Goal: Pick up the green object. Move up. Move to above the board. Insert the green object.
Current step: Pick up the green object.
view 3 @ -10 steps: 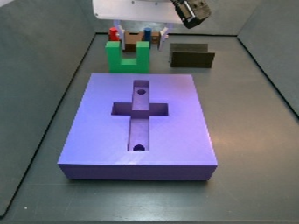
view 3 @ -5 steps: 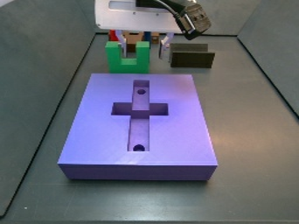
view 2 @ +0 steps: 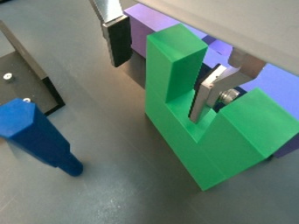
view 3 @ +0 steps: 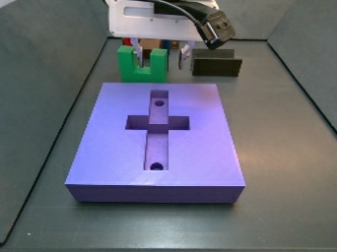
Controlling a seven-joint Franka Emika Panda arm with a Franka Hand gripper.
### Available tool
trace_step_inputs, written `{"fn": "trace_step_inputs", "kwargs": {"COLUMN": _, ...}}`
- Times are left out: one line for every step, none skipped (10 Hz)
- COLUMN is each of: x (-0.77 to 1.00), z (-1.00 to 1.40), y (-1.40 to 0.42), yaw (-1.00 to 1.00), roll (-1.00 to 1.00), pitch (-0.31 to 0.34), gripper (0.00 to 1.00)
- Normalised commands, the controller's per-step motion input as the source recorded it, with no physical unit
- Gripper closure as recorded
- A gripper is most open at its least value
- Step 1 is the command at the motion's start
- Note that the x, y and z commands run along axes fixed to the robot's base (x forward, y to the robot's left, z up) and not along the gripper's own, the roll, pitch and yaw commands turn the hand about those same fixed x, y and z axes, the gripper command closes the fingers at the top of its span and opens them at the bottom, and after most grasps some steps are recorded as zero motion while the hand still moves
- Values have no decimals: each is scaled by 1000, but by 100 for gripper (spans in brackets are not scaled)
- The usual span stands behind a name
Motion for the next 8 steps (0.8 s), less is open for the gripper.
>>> {"fn": "trace_step_inputs", "kwargs": {"x": 60, "z": 0, "y": -100, "yaw": -391, "roll": 0, "pitch": 4, "gripper": 0}}
{"fn": "trace_step_inputs", "kwargs": {"x": 174, "z": 0, "y": -89, "yaw": -417, "roll": 0, "pitch": 31, "gripper": 0}}
{"fn": "trace_step_inputs", "kwargs": {"x": 43, "z": 0, "y": -6, "yaw": -497, "roll": 0, "pitch": 21, "gripper": 0}}
{"fn": "trace_step_inputs", "kwargs": {"x": 0, "z": 0, "y": 0, "yaw": -617, "roll": 0, "pitch": 17, "gripper": 0}}
{"fn": "trace_step_inputs", "kwargs": {"x": 0, "z": -14, "y": 0, "yaw": -623, "roll": 0, "pitch": 9, "gripper": 0}}
{"fn": "trace_step_inputs", "kwargs": {"x": -63, "z": -51, "y": -26, "yaw": -551, "roll": -24, "pitch": 0, "gripper": 0}}
{"fn": "trace_step_inputs", "kwargs": {"x": -43, "z": -103, "y": -74, "yaw": -451, "roll": -76, "pitch": 0, "gripper": 0}}
{"fn": "trace_step_inputs", "kwargs": {"x": -37, "z": -91, "y": -57, "yaw": -403, "roll": -47, "pitch": 0, "gripper": 0}}
